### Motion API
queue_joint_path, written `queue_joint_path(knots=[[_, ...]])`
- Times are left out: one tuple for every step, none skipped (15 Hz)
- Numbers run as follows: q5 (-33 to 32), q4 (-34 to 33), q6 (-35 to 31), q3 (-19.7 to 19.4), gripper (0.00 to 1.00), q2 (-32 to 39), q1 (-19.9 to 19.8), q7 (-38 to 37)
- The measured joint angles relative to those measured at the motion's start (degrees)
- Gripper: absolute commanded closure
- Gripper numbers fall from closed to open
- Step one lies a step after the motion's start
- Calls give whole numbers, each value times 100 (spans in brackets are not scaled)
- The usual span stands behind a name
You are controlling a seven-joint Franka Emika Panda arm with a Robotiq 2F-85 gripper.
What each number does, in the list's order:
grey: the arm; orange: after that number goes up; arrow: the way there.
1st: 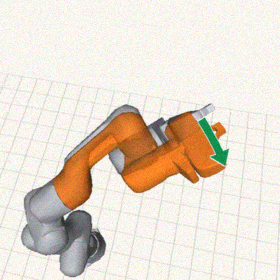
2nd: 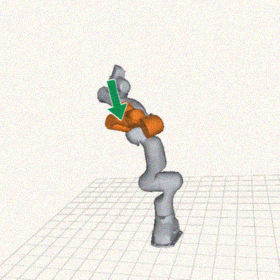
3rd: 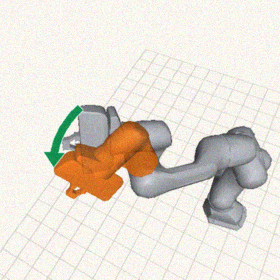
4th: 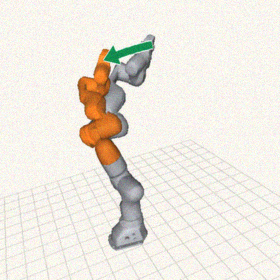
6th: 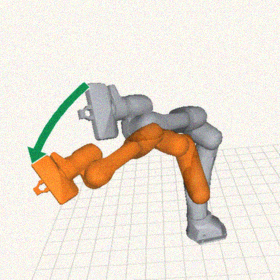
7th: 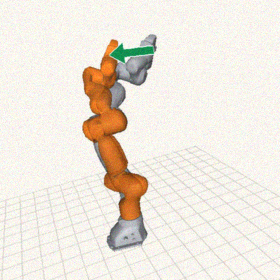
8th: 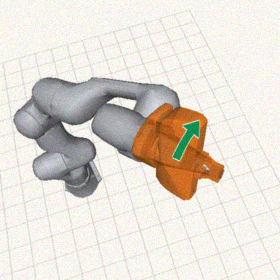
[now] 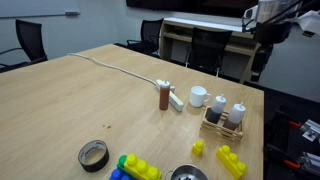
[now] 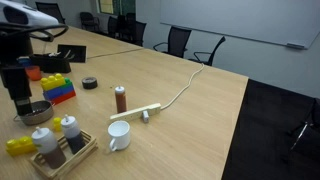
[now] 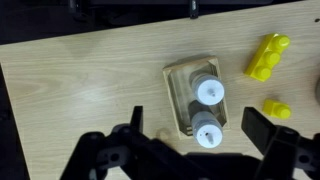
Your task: Stack the three part yellow Lego on the stacked yellow Lego
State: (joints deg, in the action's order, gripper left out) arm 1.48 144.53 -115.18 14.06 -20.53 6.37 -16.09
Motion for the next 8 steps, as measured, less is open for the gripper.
queue_joint_path(knots=[[0, 0, 0, 0, 0, 0, 0, 0], [-1, 0, 0, 0, 0, 0, 2, 0], [-1, 2, 0, 0, 0, 6, 16, 0], [6, 16, -15, 3, 0, 29, 59, -21], [39, 58, -95, 32, 0, 81, 139, -131], [92, 126, -242, 90, 0, 150, 231, -310], [201, 211, -434, 165, 0, 234, 328, -530], [340, 288, -648, 242, 0, 319, 427, -747]])
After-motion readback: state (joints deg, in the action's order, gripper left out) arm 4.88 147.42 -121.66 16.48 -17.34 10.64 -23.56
